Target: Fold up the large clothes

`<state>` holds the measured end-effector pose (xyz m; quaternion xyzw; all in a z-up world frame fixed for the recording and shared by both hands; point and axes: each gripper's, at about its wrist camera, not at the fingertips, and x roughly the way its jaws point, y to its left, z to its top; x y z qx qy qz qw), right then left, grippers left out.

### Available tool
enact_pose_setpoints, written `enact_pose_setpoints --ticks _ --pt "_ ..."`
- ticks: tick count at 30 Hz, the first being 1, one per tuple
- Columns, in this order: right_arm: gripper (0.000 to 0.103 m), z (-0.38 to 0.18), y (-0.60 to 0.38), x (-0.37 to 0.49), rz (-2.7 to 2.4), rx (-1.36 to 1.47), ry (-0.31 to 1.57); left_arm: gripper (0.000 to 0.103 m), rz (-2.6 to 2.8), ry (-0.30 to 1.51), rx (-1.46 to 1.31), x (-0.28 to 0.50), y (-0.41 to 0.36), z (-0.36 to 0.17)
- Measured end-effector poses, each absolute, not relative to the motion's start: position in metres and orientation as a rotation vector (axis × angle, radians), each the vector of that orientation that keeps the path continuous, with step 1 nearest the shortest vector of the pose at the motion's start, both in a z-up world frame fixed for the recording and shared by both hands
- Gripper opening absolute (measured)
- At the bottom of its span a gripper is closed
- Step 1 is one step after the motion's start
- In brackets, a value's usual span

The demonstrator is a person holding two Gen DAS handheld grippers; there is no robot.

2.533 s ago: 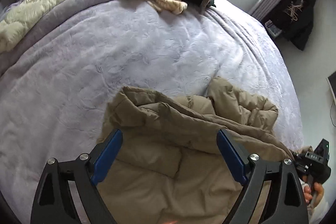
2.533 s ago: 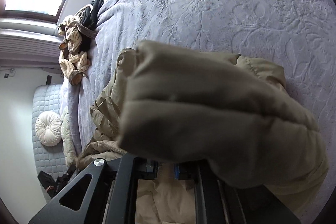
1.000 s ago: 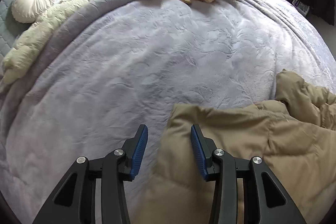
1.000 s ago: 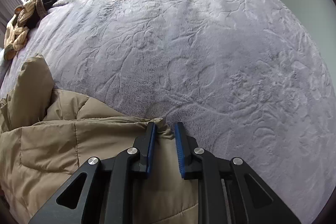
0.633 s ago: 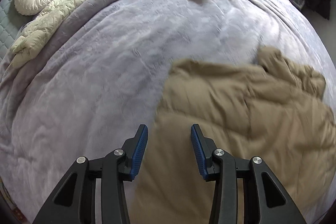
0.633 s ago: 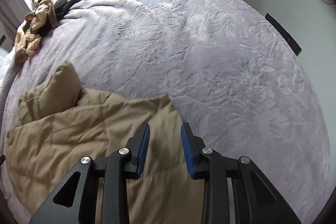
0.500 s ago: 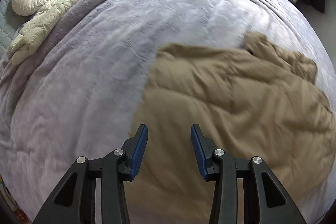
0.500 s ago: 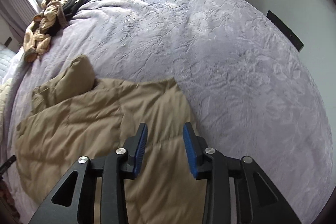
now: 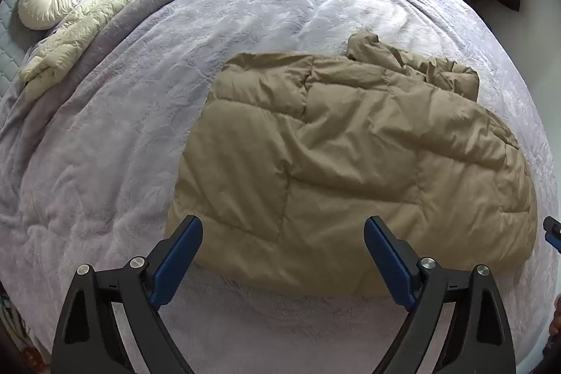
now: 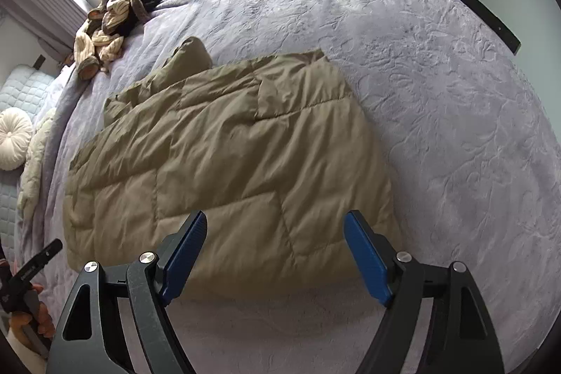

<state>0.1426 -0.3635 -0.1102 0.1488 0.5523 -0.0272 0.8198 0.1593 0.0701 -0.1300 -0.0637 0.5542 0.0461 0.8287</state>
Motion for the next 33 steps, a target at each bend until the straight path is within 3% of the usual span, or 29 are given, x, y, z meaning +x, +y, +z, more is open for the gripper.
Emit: enact_pose_setpoints --ticks 8,10,33 --pt "0.091 -0.111 -0.36 0.125 -0.021 0.351 1.193 0.094 0.113 1.21 -0.126 0.138 0.058 -0.132" --pt "0.102 -0.111 -0.358 0.12 -0.013 0.342 1.189 0.094 0.117 1.215 -0.123 0.132 0.054 -0.133" --pt "0.103 -0.15 -0.347 0.06 0.011 0.597 1.243 0.094 0.022 1.324 -0.165 0.079 0.057 -0.178"
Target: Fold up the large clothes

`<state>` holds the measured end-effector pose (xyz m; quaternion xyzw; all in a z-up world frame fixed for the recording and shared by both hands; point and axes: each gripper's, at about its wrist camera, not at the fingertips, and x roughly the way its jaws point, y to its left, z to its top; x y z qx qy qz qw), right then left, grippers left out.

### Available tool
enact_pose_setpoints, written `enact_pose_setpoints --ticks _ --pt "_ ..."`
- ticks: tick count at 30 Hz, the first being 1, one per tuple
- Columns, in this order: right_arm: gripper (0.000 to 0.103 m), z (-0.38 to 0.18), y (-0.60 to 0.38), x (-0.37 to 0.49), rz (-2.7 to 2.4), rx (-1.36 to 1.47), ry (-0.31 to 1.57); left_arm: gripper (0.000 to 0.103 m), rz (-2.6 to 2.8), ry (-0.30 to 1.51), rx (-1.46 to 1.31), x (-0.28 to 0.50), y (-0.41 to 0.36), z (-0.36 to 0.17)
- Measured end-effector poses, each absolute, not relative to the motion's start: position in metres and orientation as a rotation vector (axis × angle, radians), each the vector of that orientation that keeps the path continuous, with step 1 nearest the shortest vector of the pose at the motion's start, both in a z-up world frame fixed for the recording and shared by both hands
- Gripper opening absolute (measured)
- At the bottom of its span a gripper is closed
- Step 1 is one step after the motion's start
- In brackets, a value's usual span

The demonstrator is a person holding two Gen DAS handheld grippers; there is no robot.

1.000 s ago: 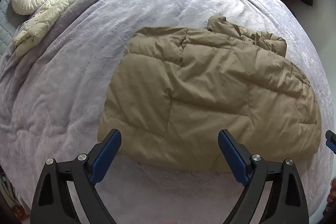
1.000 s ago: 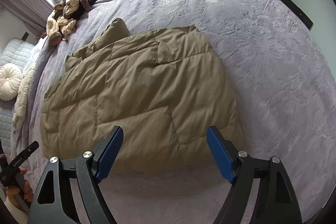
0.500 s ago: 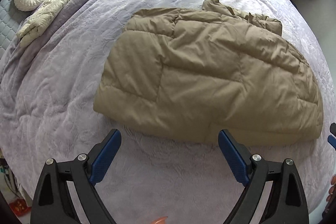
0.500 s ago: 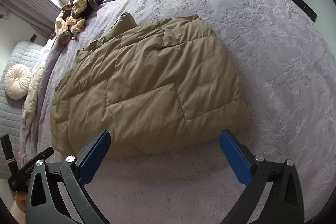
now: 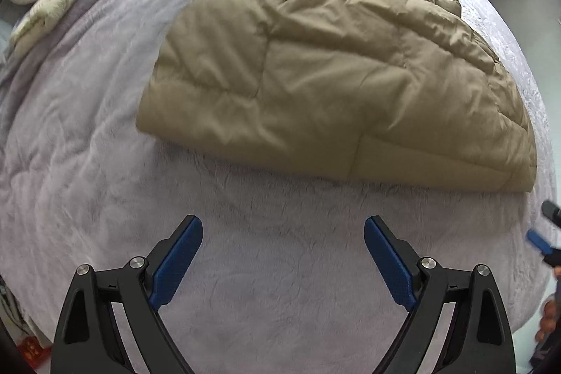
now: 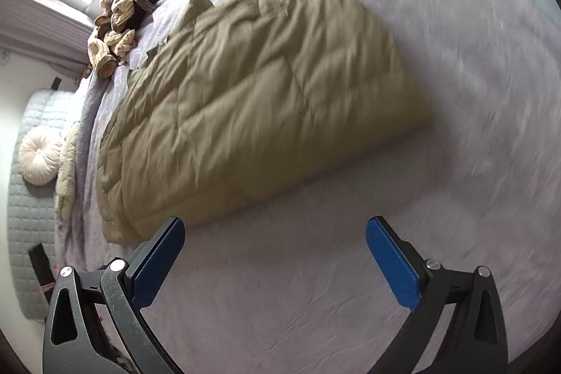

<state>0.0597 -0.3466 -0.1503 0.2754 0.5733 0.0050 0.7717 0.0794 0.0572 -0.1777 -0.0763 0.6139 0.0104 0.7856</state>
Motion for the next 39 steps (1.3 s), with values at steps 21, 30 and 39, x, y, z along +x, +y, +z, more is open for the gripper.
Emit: enact_pose_setpoints --ticks 21,30,39 --pt "0.103 -0.213 -0.359 0.064 0.073 1.001 1.124 0.094 -0.081 1.133 -0.74 0.101 0.14 -0.238" --pt "0.103 -0.238 -0.368 0.102 0.173 1.197 1.031 0.094 -0.103 1.081 -0.855 0.147 0.135 -0.258" --pt "0.103 -0.268 -0.362 0.137 0.19 1.359 0.948 0.064 -0.013 1.026 -0.974 0.171 0.129 -0.271"
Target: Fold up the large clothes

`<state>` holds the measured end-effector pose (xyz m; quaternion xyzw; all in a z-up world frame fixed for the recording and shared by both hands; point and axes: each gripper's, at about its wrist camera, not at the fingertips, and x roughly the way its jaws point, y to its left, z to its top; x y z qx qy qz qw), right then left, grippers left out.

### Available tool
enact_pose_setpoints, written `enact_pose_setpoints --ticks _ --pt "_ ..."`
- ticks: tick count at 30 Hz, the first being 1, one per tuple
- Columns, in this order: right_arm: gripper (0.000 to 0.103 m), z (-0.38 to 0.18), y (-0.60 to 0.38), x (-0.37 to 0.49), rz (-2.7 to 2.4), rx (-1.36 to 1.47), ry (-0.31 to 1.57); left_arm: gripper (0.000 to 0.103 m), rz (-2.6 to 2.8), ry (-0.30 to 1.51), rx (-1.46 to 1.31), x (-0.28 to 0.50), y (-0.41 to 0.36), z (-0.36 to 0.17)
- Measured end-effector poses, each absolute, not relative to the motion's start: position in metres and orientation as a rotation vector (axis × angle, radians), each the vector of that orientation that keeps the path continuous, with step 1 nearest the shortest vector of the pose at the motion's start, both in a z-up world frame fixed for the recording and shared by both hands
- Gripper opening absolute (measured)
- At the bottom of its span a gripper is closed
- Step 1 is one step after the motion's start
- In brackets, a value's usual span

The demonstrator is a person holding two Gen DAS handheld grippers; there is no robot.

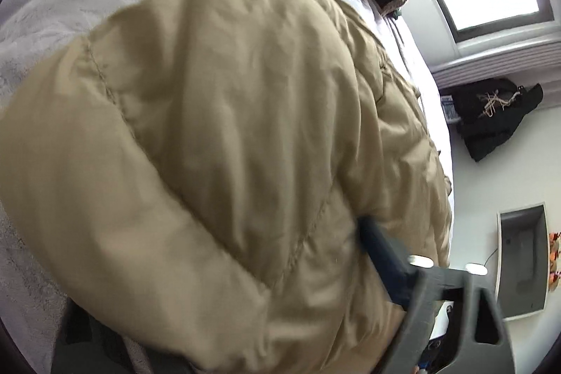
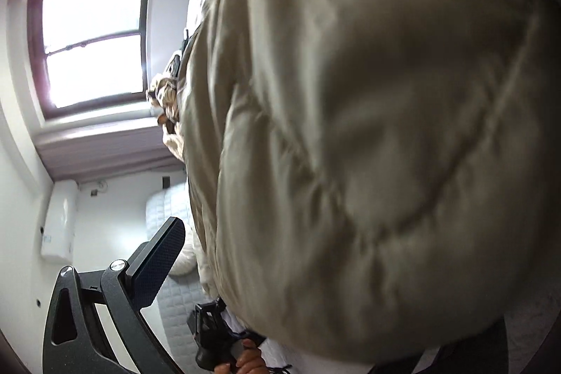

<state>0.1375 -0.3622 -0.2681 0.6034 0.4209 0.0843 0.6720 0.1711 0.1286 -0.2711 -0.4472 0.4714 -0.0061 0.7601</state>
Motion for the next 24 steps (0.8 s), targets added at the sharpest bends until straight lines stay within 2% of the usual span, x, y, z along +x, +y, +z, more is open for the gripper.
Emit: enact_pose_setpoints --ticks 1,2,3,5,6,7,10,17,24 --pt "0.103 -0.269 -0.362 0.138 0.185 1.368 0.948 0.045 -0.038 1.021 -0.982 0.172 0.129 -0.27" --pt "0.102 -0.269 -0.363 0.138 0.183 1.379 0.949 0.031 -0.062 1.011 -0.99 0.173 0.13 -0.268" --pt "0.098 -0.269 -0.363 0.138 0.181 1.394 0.954 0.026 -0.084 1.002 -0.98 0.173 0.13 -0.264" --pt "0.06 -0.27 -0.366 0.138 0.163 1.399 0.984 0.019 -0.122 0.986 -0.937 0.173 0.128 -0.252" --pt "0.042 -0.272 -0.368 0.138 0.149 1.401 1.011 0.019 -0.142 0.974 -0.914 0.172 0.127 -0.245" --pt "0.032 -0.273 -0.368 0.136 0.158 1.416 1.003 0.017 -0.157 0.965 -0.902 0.17 0.127 -0.239" --pt "0.025 -0.264 -0.369 0.132 0.211 1.422 0.954 0.016 -0.208 0.941 -0.871 0.162 0.127 -0.219" --pt "0.024 -0.226 -0.365 0.099 0.31 1.335 0.943 0.016 -0.306 0.958 -0.902 0.104 0.146 -0.195" --pt "0.024 -0.221 -0.356 0.019 0.325 1.365 1.003 0.017 -0.336 1.099 -0.899 0.016 0.165 -0.199"
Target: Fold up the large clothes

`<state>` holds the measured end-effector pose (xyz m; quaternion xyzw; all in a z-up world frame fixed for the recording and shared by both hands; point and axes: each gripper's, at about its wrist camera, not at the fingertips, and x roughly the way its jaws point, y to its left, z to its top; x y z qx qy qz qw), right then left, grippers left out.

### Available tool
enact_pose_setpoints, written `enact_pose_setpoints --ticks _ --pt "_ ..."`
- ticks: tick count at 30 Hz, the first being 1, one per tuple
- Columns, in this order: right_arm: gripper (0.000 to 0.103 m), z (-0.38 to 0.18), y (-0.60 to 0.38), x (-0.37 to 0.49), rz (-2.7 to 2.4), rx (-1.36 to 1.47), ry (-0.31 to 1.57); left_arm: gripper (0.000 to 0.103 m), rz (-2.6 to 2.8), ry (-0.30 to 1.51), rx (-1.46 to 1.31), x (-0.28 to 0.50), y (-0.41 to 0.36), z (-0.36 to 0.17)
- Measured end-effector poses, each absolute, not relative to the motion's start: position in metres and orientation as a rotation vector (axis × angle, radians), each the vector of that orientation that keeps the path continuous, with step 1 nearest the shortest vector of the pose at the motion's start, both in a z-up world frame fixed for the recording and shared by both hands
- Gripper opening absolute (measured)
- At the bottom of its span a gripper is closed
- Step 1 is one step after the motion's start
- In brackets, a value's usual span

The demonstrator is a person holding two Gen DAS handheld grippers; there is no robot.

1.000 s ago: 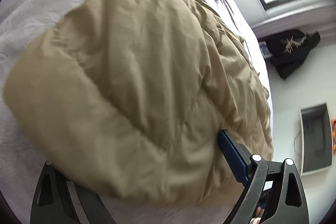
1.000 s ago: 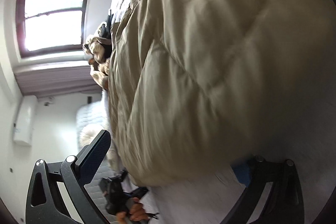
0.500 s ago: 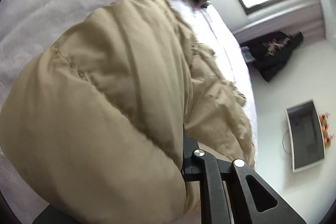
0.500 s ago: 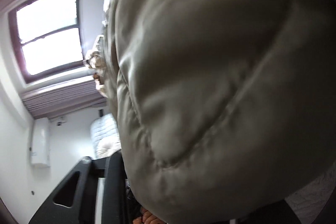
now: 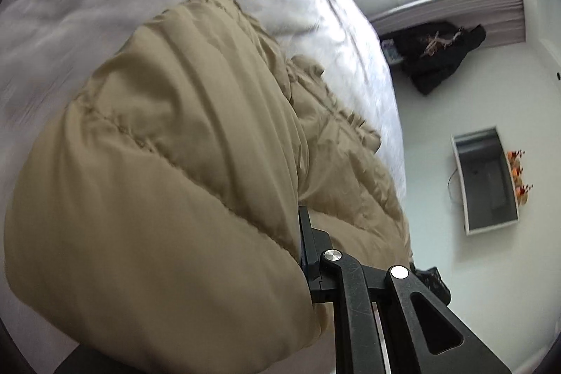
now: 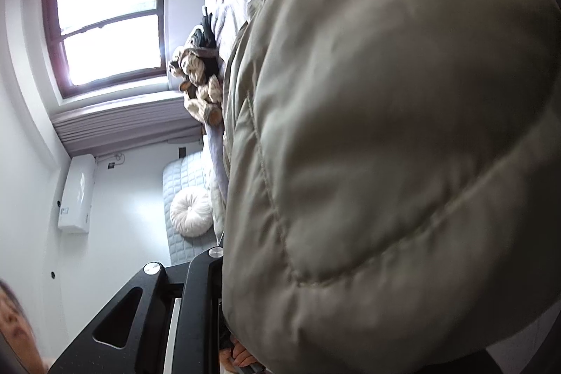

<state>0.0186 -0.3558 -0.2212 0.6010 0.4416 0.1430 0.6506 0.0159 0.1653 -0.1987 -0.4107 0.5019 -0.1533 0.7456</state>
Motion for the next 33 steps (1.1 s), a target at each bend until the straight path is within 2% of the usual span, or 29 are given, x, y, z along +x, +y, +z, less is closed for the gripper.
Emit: enact_pose_setpoints --ticks 3,6,8,10,12,13,14,16,19,23,26,27,29,33 --pt "0.025 -0.231 -0.348 -0.021 0.318 1.398 1.048 0.017 -0.333 1.161 -0.881 -0.008 0.17 -0.211" --pt "0.03 -0.248 -0.346 -0.041 0.286 1.428 1.077 0.024 -0.314 1.21 -0.839 -0.012 0.168 -0.225" --pt "0.034 -0.261 -0.347 -0.043 0.243 1.435 1.095 0.049 -0.256 1.247 -0.802 -0.009 0.167 -0.232" --pt "0.04 -0.268 -0.347 -0.044 0.206 1.426 1.115 0.057 -0.209 1.268 -0.776 -0.004 0.169 -0.23" --pt "0.044 -0.264 -0.345 -0.04 0.18 1.397 1.131 0.06 -0.198 1.295 -0.75 -0.003 0.171 -0.225" --pt "0.048 -0.257 -0.347 -0.047 0.171 1.383 1.139 0.066 -0.189 1.308 -0.729 -0.008 0.173 -0.223" --pt "0.049 -0.253 -0.345 -0.049 0.159 1.366 1.148 0.069 -0.172 1.319 -0.694 -0.009 0.175 -0.218" --pt "0.062 -0.245 -0.344 -0.049 0.138 1.347 1.167 0.069 -0.16 1.326 -0.638 -0.013 0.179 -0.207" --pt "0.071 -0.232 -0.337 -0.05 0.13 1.333 1.185 0.069 -0.149 1.341 -0.546 -0.018 0.181 -0.189" --pt "0.072 -0.211 -0.327 -0.051 0.103 1.259 1.22 0.069 -0.145 1.354 -0.449 -0.024 0.183 -0.169" --pt "0.076 -0.192 -0.316 -0.055 0.082 1.176 1.253 0.069 -0.152 1.362 -0.412 -0.029 0.185 -0.159" --pt "0.08 -0.186 -0.311 -0.056 0.085 1.147 1.262 0.069 -0.153 1.364 -0.404 -0.028 0.183 -0.159" --pt "0.081 -0.171 -0.298 -0.045 0.098 1.101 1.278 0.097 -0.155 1.367 -0.395 -0.037 0.184 -0.153" --pt "0.081 -0.17 -0.272 -0.047 0.135 1.034 1.303 0.098 -0.162 1.336 -0.365 -0.038 0.182 -0.142"
